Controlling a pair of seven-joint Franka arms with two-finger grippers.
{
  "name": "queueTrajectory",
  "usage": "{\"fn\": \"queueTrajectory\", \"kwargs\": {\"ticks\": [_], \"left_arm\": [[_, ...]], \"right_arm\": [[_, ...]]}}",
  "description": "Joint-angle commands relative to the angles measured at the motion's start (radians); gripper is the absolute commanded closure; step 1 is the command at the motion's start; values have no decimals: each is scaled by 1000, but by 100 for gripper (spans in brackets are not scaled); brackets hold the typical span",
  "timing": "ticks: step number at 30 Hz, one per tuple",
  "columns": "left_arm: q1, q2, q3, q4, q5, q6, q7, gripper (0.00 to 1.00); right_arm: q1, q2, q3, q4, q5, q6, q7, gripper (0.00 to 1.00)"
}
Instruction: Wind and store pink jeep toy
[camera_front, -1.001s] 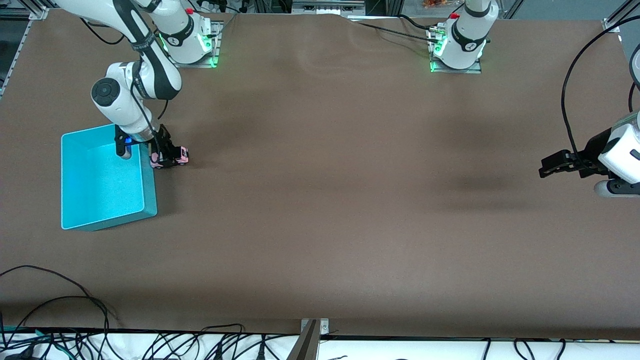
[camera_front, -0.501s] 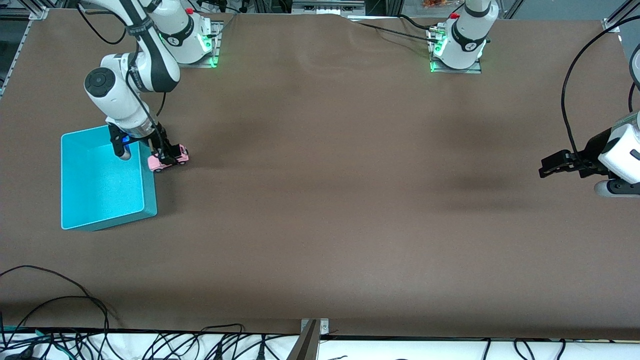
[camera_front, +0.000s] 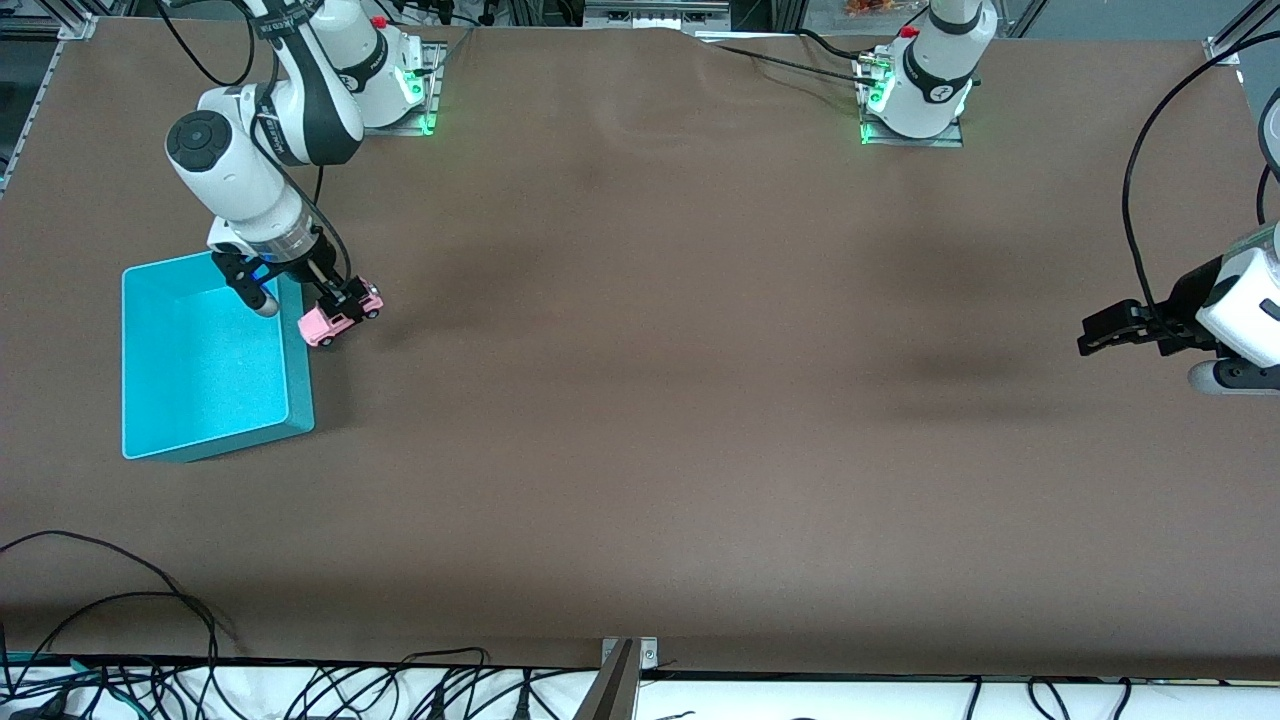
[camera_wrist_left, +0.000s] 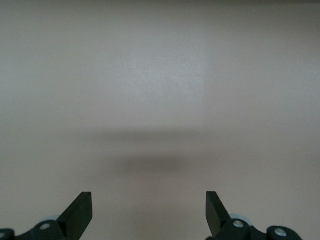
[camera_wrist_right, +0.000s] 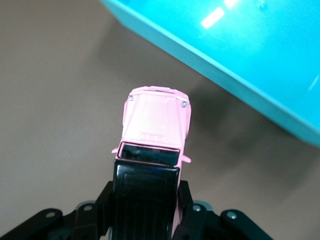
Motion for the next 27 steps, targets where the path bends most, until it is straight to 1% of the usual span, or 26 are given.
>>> {"fn": "queueTrajectory", "kwargs": {"ticks": [1,5,8,13,17,22,27], "left_arm": [[-2,-23,-4,-23,22,-2,-9,0],[-2,-23,-4,-24,22,-2,-9,0],[-2,-25,-4,-23,22,-2,-9,0],[-2,-23,-4,-24,22,-2,-9,0],[-2,-23,-4,-24,22,-2,-9,0],[-2,-23,-4,-24,22,-2,-9,0],[-2,-23,-4,-24,22,-2,-9,0]], "right_arm": [[-28,-32,-13,48,20,-128,-216,100],[-36,-32,-61,85,23,-187,-352,100],[-36,-29,-102,87,23,-188,-429,100],[-37,-21,-148,90,23,-188,-601,100],[-39,-20,-226,101,23,-190,-719,100],[-42,8,-288,108,22,-197,-882,100],[-46,31,-346,114,20,-194,-995,100]]}}
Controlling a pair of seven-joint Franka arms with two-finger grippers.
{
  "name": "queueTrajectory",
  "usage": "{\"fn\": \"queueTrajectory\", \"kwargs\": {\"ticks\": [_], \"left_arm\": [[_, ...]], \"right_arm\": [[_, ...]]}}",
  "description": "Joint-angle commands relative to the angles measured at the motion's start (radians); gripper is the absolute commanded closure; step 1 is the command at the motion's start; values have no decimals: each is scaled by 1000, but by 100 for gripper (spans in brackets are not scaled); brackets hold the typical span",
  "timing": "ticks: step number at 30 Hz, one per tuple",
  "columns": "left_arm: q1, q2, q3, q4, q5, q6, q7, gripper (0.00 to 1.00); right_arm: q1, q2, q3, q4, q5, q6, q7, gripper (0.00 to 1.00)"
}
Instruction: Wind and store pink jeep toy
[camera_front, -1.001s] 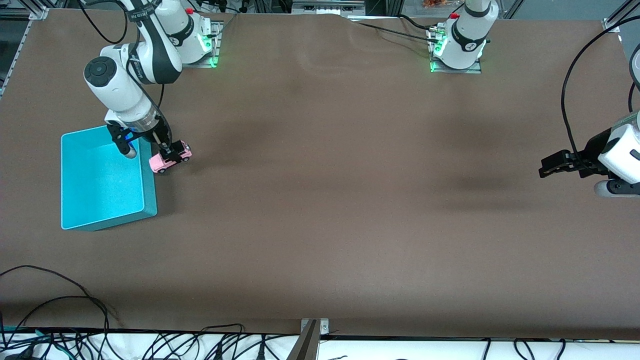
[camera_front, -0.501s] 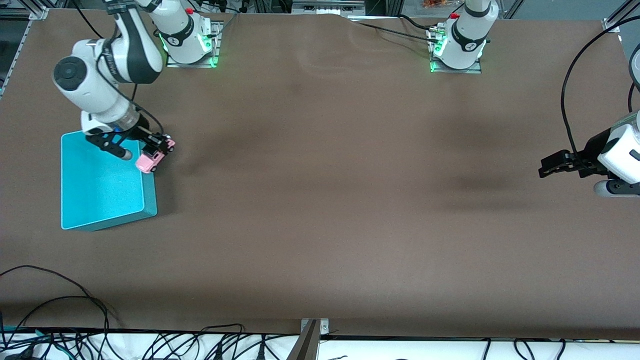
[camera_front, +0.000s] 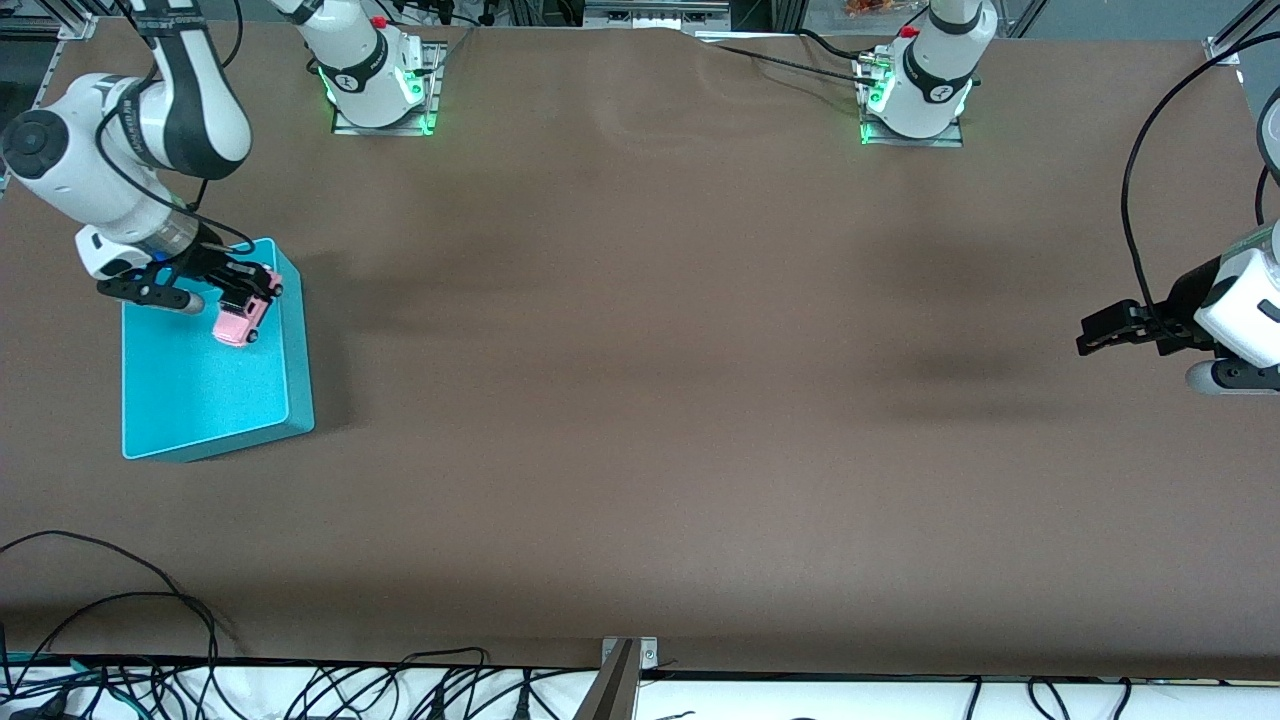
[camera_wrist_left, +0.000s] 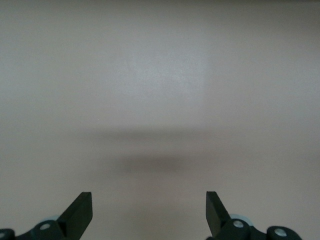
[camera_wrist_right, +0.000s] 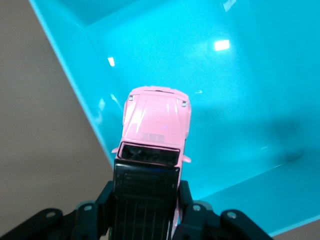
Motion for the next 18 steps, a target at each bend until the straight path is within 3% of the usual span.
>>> {"fn": "queueTrajectory", "kwargs": {"ticks": [1,6,18], "left_arm": [[-2,-23,-4,-21,22,-2,-9,0],[-2,-25,-4,-21,22,-3,-9,0],[-2,-25,-4,-21,22,-4,-9,0]], "right_arm": [[-8,34,-53,31,15,-19,-138,100],[-31,74,-81,37,10,-15,-204,100],[-130,213,-83,83,-10,14,-258,100]]}}
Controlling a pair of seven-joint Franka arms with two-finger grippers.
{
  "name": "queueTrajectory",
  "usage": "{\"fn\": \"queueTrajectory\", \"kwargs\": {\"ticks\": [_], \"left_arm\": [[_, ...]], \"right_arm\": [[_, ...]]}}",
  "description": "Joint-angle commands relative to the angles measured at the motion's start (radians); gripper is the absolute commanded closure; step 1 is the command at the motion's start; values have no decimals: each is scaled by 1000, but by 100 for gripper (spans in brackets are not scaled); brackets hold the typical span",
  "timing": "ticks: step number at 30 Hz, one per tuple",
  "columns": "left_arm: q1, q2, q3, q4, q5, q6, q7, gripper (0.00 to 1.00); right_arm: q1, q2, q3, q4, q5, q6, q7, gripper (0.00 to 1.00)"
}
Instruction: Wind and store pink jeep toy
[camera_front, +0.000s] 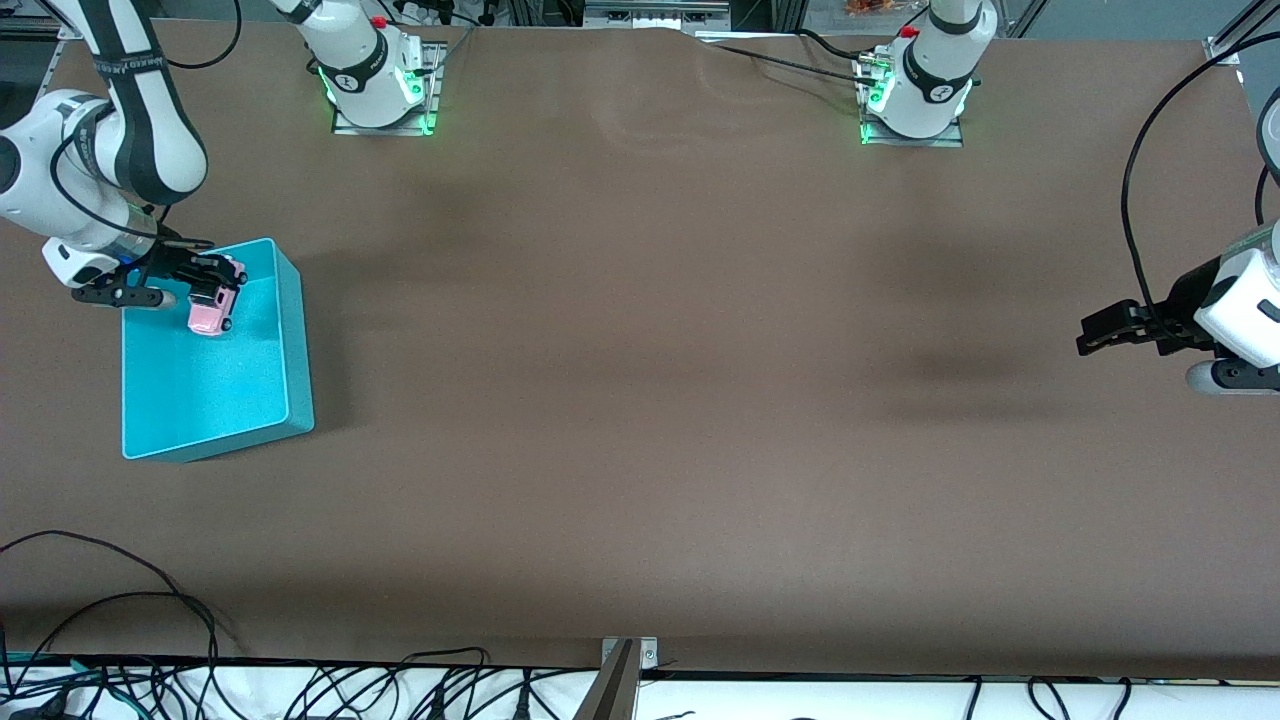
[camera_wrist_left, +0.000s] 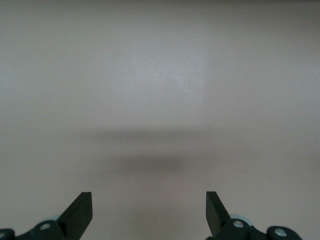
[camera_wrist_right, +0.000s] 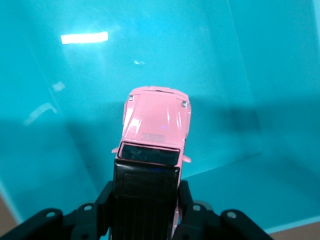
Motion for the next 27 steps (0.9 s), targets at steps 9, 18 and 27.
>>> {"fn": "queueTrajectory", "kwargs": {"ticks": [9,18,27], "left_arm": [[-2,-23,-4,-21,22,-4,-10,0],[-2,-23,-4,-22,22,-4,-10,0],[-2,-23,-4,-24,22,-4,-9,0]], "right_arm": [[-119,159,5,106,-54,45,-92,100],[-122,190,5,110,-57,77,-92,100],[-122,206,8,112,-54,80,-86,59]]}}
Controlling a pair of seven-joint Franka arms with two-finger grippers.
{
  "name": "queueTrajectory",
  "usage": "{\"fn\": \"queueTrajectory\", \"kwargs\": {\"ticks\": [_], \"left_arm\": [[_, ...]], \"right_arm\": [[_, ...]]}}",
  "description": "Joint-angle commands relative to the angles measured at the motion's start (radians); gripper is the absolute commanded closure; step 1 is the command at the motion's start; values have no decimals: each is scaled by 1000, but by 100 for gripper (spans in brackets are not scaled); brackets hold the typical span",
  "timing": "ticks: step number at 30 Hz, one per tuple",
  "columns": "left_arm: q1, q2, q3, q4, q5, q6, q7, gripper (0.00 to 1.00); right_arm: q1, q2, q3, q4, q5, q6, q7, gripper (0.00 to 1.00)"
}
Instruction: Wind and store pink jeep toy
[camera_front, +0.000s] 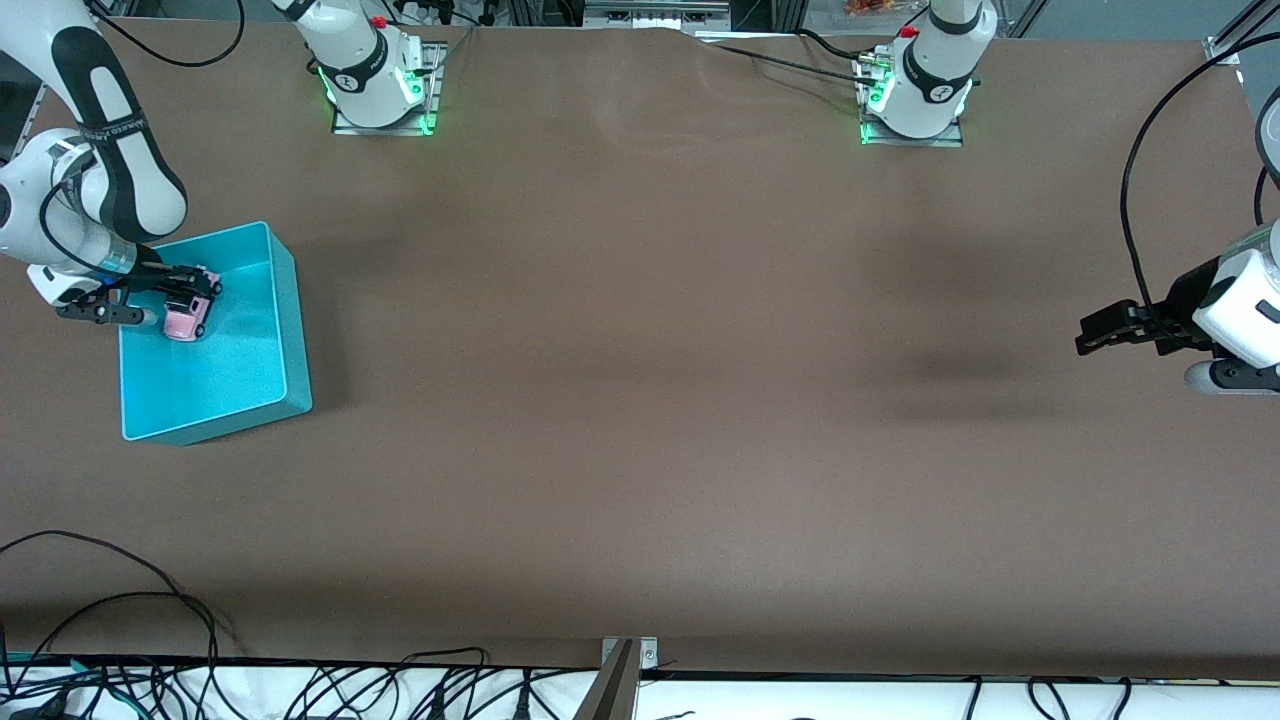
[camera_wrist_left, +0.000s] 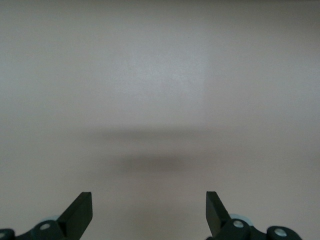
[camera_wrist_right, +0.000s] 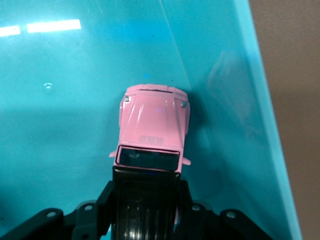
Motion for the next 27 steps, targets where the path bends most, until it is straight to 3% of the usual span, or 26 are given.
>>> {"fn": "queueTrajectory", "kwargs": {"ticks": [1,5,9,21,27], "left_arm": [[-2,-23,-3,-21,22,-4,-9,0],[-2,-23,-3,-21,22,-4,-10,0],[-2,-23,-3,-21,22,-4,-9,0],[-2,-23,-3,-21,22,-4,-10,0],[-4,-22,-3,-21,22,-3,-10,0]], "right_arm": [[-11,16,8,16,-18,0,-2,54],[-11,16,8,15,-13,13,9,34],[-11,14,11,15,-13,13,9,0],[-10,-67,16,15,-13,-33,2,0],[-10,-119,87,15,-9,-44,13,0]]}}
